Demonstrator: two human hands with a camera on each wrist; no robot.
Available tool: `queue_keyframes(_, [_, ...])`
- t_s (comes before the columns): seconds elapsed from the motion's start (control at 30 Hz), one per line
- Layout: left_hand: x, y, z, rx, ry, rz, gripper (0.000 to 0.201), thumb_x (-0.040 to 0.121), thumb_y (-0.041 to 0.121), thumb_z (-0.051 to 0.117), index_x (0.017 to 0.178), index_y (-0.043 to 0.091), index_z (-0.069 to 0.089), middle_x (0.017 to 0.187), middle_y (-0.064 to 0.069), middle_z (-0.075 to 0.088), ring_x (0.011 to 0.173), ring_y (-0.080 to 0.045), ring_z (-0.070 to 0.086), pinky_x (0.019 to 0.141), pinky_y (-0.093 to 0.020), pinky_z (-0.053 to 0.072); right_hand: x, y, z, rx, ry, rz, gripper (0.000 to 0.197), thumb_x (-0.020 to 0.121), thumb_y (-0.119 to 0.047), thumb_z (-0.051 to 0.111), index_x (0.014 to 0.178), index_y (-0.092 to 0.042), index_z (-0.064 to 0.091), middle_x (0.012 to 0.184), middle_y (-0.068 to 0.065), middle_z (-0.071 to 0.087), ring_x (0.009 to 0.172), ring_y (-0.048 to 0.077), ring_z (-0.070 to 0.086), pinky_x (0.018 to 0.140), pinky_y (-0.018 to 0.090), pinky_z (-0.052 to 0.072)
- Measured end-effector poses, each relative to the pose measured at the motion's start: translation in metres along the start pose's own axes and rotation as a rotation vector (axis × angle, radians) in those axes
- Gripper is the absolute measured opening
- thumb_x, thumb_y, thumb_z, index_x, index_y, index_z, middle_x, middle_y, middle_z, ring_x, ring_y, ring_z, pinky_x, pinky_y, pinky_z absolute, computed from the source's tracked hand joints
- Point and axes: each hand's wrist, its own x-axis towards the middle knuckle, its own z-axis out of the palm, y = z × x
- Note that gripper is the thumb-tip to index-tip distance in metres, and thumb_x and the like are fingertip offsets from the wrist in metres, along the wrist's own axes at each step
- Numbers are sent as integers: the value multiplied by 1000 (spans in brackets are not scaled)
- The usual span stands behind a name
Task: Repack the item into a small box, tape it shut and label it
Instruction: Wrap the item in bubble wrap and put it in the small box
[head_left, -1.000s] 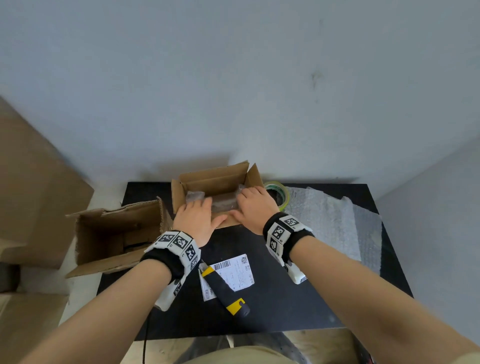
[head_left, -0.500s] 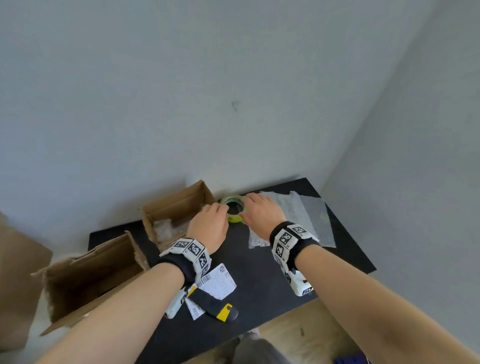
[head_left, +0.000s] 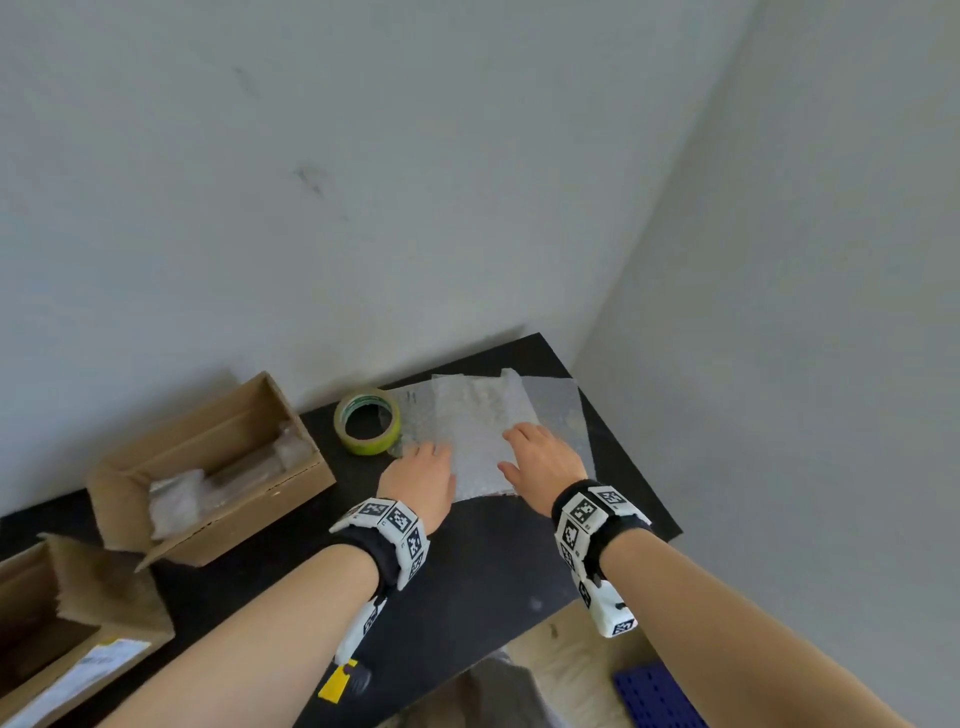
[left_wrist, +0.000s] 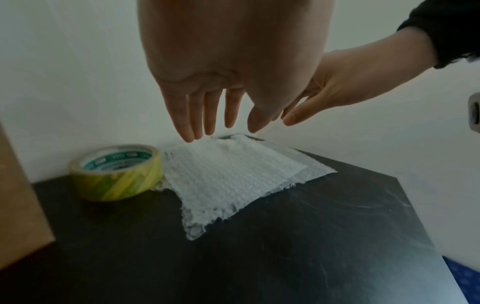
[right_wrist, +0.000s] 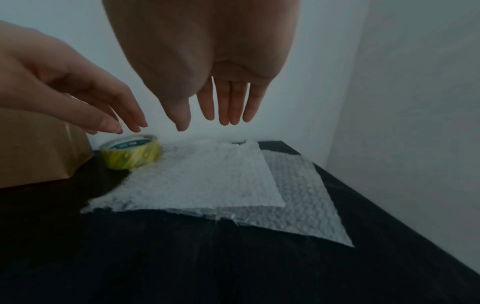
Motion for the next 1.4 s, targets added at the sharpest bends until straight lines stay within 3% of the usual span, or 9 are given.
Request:
queue_keyframes(0.17, [31, 11, 26, -58, -100, -76, 47, 96, 30, 45, 138, 15, 32, 140, -9, 36, 123, -27, 45, 94, -38, 45, 23, 30, 19, 49, -104, -22, 49, 95, -29, 51, 139, -14, 36, 144, 4, 38, 130, 22, 39, 102, 35, 39])
queue_keyframes(0.33, [51, 12, 59, -79, -217, -145, 70, 91, 44, 51, 148, 24, 16, 157, -6, 10, 142, -27, 19, 109, -43, 32, 44, 55, 44, 40, -220, -113, 60, 90, -25, 58, 143, -16, 30, 152, 7, 23, 135, 25, 33, 107, 39, 37])
queue_keyframes(0.43, [50, 13, 72, -75, -202, -134, 65, 92, 36, 51, 147, 26, 19, 158, -2, 9, 143, -24, 18, 112, -41, 29, 49, 63, 55, 44, -226, -146, 59, 91, -24, 55, 144, -17, 30, 153, 8, 20, 136, 25, 30, 107, 39, 33])
queue_keyframes(0.57, [48, 15, 80, -70, -104, -138, 53, 94, 25, 47, 144, 23, 29, 155, -3, 18, 140, -22, 23, 112, -40, 27, 52, 66, 58, 56, -207, -192, 53, 92, -23, 53, 142, -16, 35, 149, 9, 27, 134, 25, 32, 106, 37, 33])
queue_keyframes(0.8, [47, 19, 79, -15, -40, -151, 36, 97, 15, 42, 133, 20, 39, 147, -2, 32, 133, -21, 34, 102, -35, 36, 59, 61, 62, 13, -178, -224, 27, 91, -11, 52, 118, -8, 54, 122, 9, 48, 110, 24, 48, 85, 32, 45])
queue_keyframes(0.9, [44, 22, 71, -41, -15, -143, 30, 96, 13, 41, 126, 18, 43, 132, -2, 46, 120, -21, 45, 93, -32, 39, 60, 57, 60, -4, -170, -249, 19, 90, -2, 50, 107, -6, 56, 108, 9, 53, 98, 26, 52, 74, 33, 46])
queue_keyframes(1.03, [37, 22, 51, -100, 66, -131, 22, 97, 19, 40, 118, 17, 44, 120, -3, 55, 110, -21, 52, 91, -31, 39, 59, 49, 44, 76, -98, -237, 13, 93, -7, 48, 100, -7, 59, 101, 9, 57, 93, 27, 56, 74, 38, 50])
queue_keyframes(1.2, [25, 23, 18, -163, 106, -68, 51, 91, 45, 49, 134, 21, 38, 135, 1, 48, 123, -19, 47, 101, -33, 37, 58, 31, 1, 264, -31, -182, 21, 97, -21, 45, 105, -9, 60, 105, 6, 62, 93, 23, 59, 80, 35, 49])
queue_keyframes(1.4, [17, 11, -21, -188, 219, -63, 26, 98, 30, 40, 121, 18, 46, 122, -2, 56, 106, -21, 55, 80, -32, 45, 53, 6, -44, 339, 37, -154, 18, 94, -16, 50, 105, -12, 63, 107, 4, 67, 97, 19, 61, 87, 34, 49])
